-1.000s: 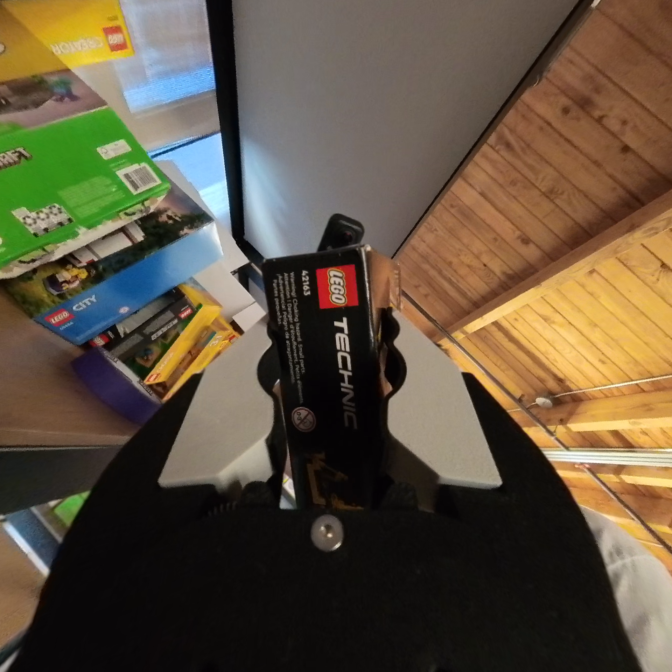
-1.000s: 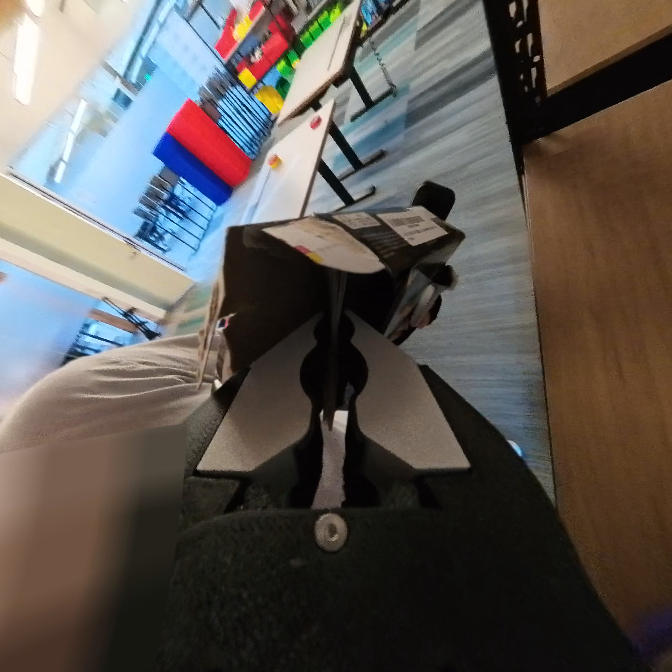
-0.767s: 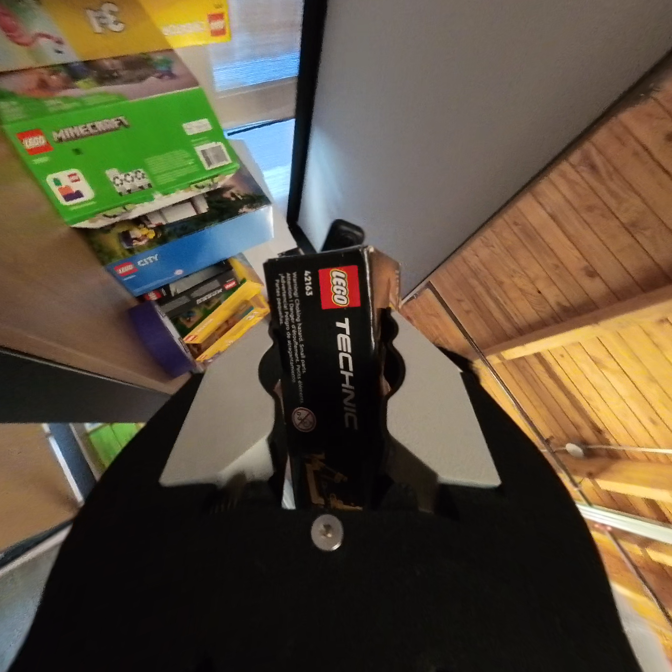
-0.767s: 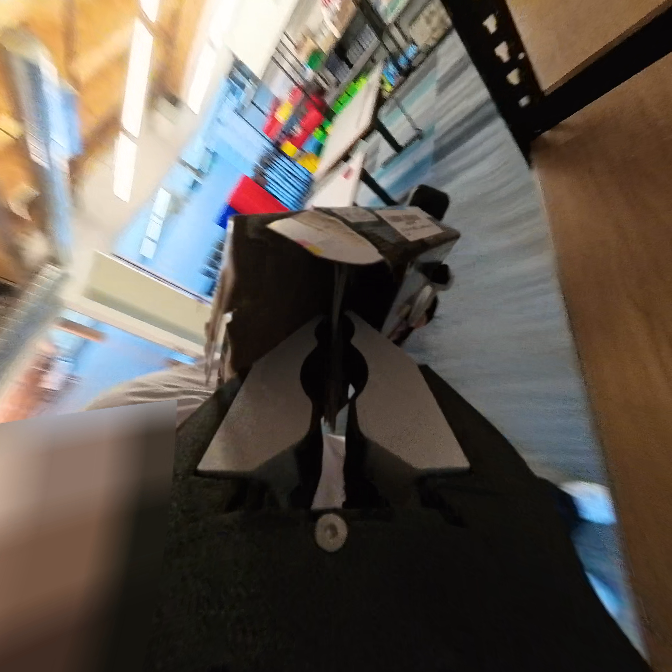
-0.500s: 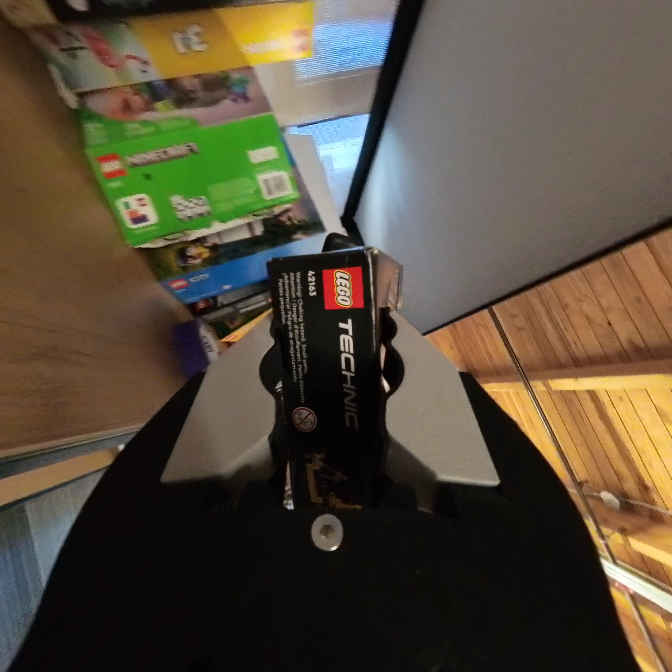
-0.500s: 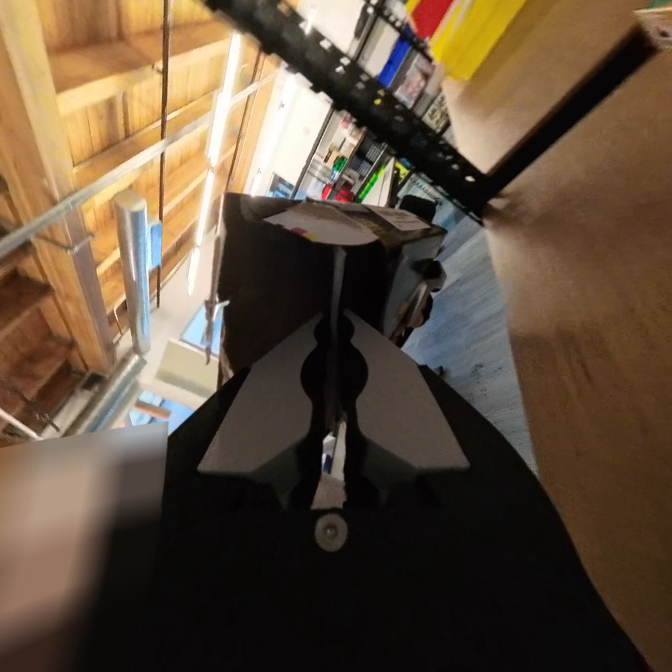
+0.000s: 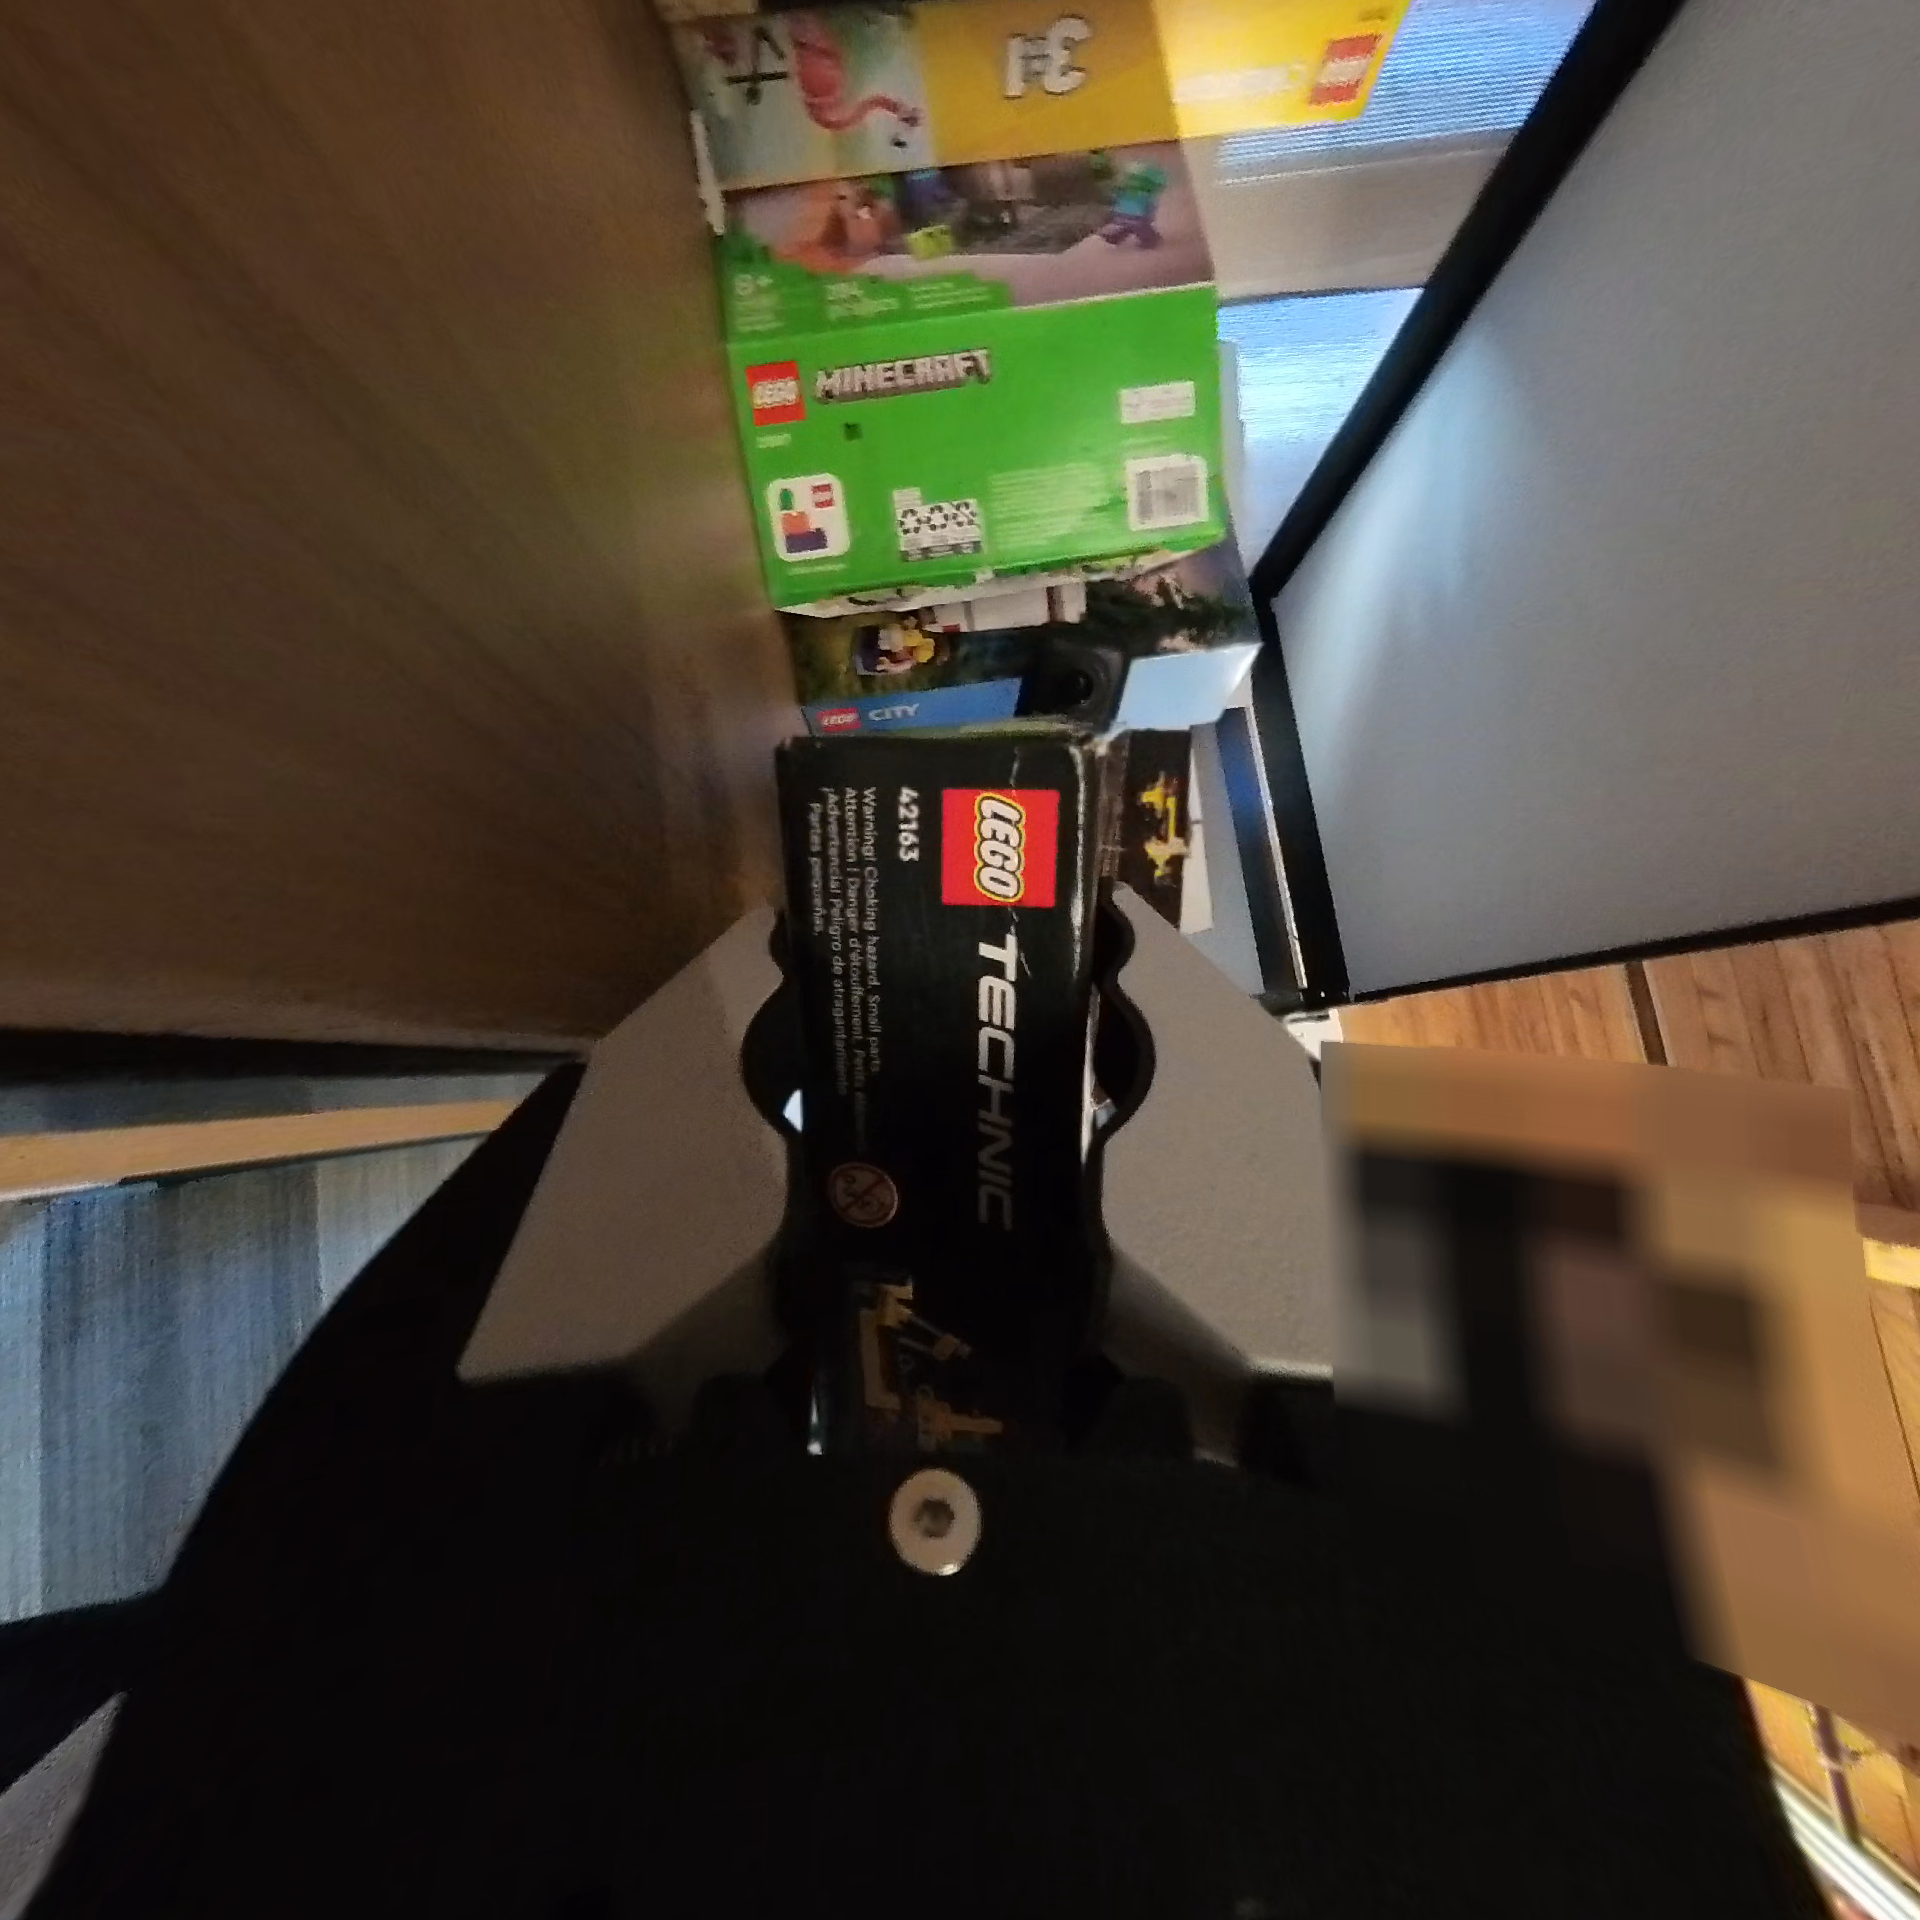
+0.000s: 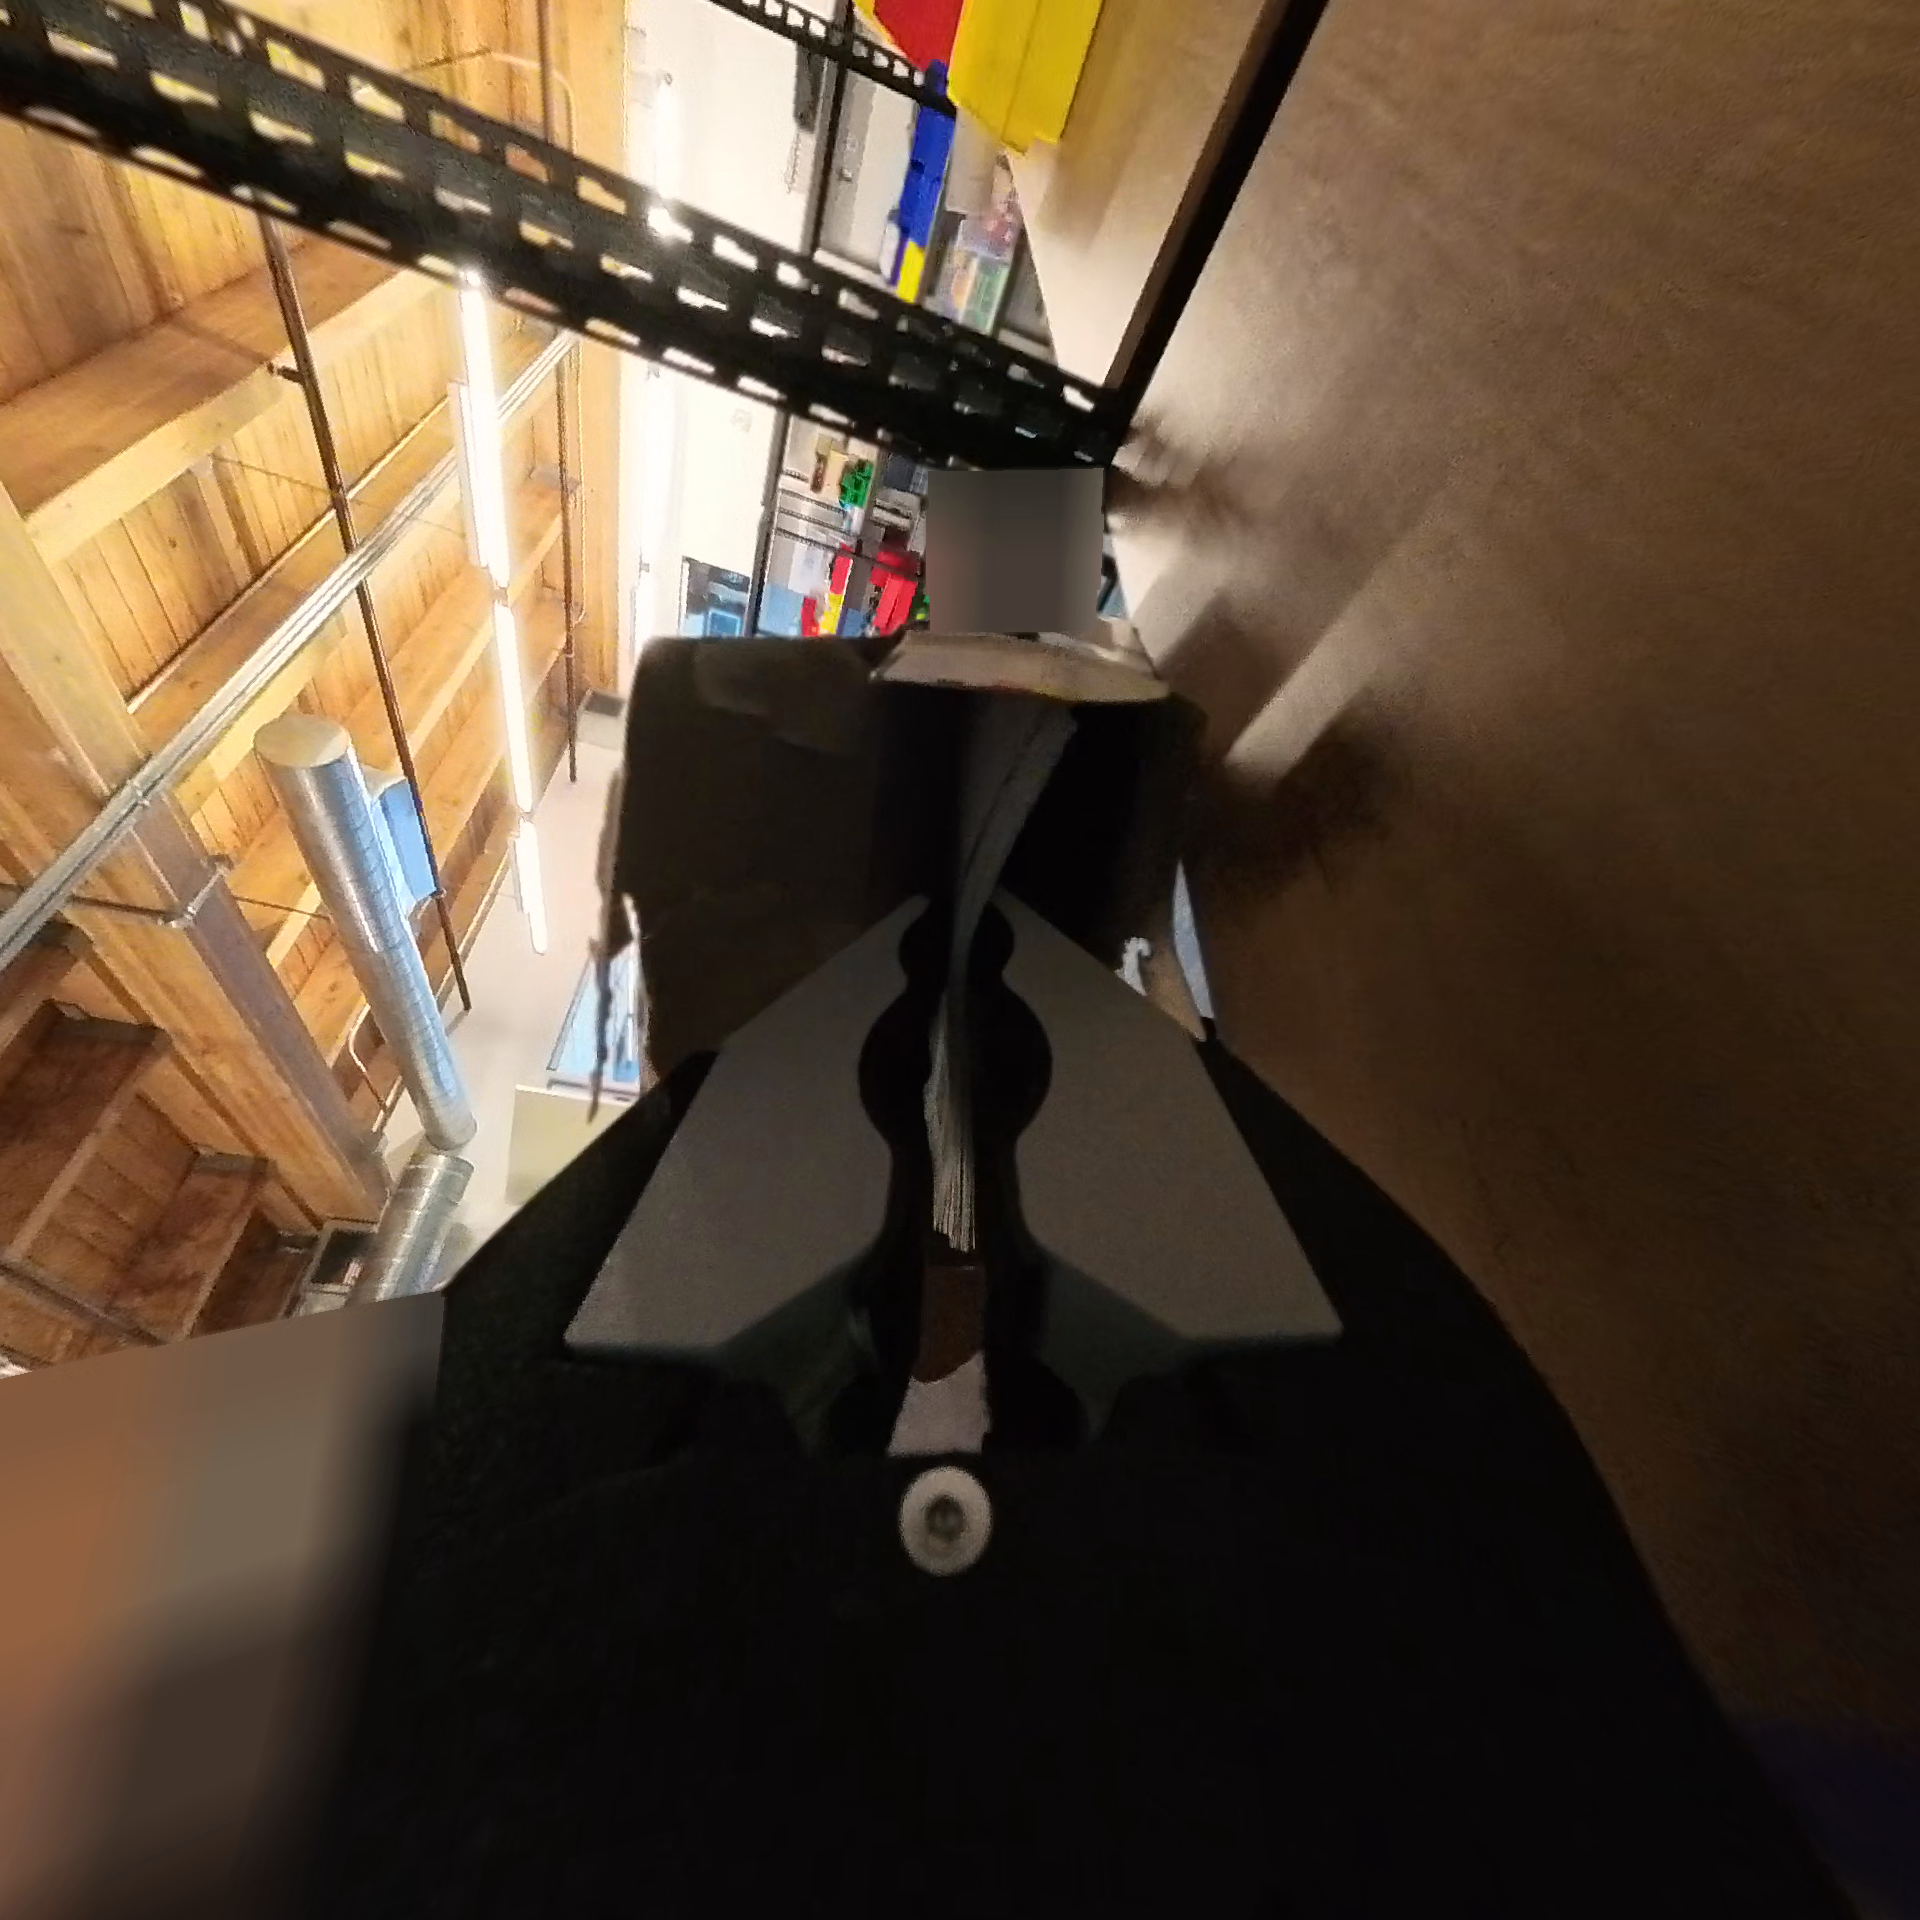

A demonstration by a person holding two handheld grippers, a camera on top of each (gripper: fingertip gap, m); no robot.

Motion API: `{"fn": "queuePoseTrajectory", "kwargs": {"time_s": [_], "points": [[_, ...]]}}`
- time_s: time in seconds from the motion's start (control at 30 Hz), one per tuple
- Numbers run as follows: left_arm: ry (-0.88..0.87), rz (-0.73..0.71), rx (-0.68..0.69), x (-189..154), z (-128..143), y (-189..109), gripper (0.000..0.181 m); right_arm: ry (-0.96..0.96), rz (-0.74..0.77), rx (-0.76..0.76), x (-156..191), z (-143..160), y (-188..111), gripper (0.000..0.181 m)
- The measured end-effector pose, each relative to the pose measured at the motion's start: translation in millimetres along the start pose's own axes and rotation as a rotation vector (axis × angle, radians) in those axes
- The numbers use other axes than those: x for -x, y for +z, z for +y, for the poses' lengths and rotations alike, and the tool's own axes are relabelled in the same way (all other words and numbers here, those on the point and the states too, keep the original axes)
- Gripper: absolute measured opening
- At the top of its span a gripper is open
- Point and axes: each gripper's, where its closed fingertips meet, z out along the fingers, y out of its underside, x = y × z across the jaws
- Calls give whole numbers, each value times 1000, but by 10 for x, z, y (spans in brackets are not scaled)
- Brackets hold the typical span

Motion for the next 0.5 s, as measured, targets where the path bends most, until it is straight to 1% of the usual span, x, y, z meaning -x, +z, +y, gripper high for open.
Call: {"fn": "queuePoseTrajectory", "kwargs": {"time_s": [0.2,0.33,0.5], "points": [[-47,-57,6,15,-170,82,55,-12,25,-41,-58,-49,-6,0],[12,-144,48,70,-312,132,56,-58,84,-91,-120,-83,-24,1],[27,-216,133,173,-444,262,58,-73,139,-176,-226,-100,-35,0]]}}
